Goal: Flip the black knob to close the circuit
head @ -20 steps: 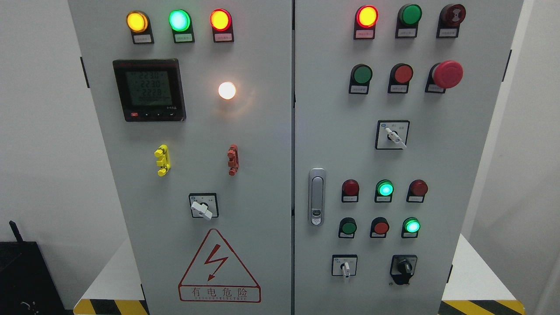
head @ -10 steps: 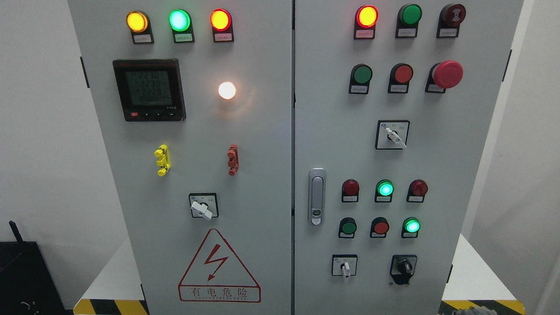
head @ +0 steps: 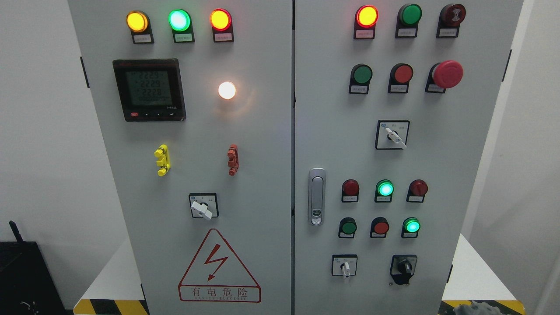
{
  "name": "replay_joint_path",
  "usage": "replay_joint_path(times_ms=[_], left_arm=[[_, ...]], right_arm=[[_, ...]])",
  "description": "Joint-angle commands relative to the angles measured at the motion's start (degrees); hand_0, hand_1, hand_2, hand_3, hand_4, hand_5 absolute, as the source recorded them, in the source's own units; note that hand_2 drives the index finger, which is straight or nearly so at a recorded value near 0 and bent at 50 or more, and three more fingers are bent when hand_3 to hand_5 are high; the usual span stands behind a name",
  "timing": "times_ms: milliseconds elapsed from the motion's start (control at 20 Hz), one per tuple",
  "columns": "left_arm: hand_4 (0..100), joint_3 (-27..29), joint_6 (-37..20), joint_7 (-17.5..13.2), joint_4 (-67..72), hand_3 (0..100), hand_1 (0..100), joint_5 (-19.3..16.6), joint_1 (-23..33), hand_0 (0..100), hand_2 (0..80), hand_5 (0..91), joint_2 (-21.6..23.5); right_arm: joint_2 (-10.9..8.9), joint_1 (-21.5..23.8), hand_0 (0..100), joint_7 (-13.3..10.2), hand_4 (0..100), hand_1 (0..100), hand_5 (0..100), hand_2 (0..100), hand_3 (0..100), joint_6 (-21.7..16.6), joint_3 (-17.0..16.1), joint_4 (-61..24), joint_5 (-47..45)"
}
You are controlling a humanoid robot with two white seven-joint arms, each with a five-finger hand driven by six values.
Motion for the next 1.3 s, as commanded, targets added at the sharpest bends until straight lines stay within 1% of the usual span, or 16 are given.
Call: replay_joint_path(times_ms=[0,50,100,300,350,500,550,750,850,1250], left_arm=[[0,0.0,0.0,0.0,0.0,0,56,0.1,0.0,12,0.0,0.0,0.0],[0,0.0,0.0,0.0,0.0,0,56,-0.1,0.0,12,0.0,0.0,0.0],[0,0.0,0.0,0.0,0.0,0,56,-0.1,-0.1,12,0.0,0.0,0.0],[0,0.0,0.0,0.0,0.0,0,56,0.1,-0.1,12,0.0,0.0,0.0],[0,0.0,0.0,0.0,0.0,0,56,0.1,-0.1,12,0.0,0.0,0.0],[0,0.0,0.0,0.0,0.0,0,56,0.1,0.0,12,0.0,0.0,0.0],[0,0.0,0.0,0.0,0.0,0,56,0.1,-0.1,12,0.0,0.0,0.0],[0,0.0,0.0,0.0,0.0,0,56,-0.1,-0.1,12,0.0,0.0,0.0],[0,0.0,0.0,0.0,0.0,0,56,-0.1,-0.1,12,0.0,0.0,0.0],[0,0.0,0.0,0.0,0.0,0,56,-0.1,-0.1,12,0.0,0.0,0.0]], right_arm=[[-0.21,-2.4,0,-0.2,91,11,86,93,100,4.3,4.8,2.4,3.6],[-0.29,-2.9,0,-0.2,91,11,86,93,100,5.4,5.0,3.1,3.6],[-0.3,-3.5,0,-0.3,91,11,86,93,100,5.6,5.1,4.0,3.8],[-0.21,-4.8,0,-0.7,91,11,86,93,100,5.7,5.5,6.9,5.1],[-0.21,-4.8,0,-0.8,91,11,86,93,100,5.9,6.2,7.3,5.1],[-0.21,-5.4,0,-1.8,91,10,86,93,100,8.8,7.7,8.9,5.6],[-0.21,-5.8,0,-2.0,91,10,86,93,100,9.1,8.2,9.6,5.6],[-0.21,-7.3,0,-2.3,91,10,87,93,100,9.4,8.2,12.3,5.7],[-0.3,-8.0,0,-3.0,91,9,87,94,100,10.5,8.2,13.5,6.0],[-0.47,-11.6,0,-3.1,91,10,87,94,100,11.7,7.7,17.5,6.0]])
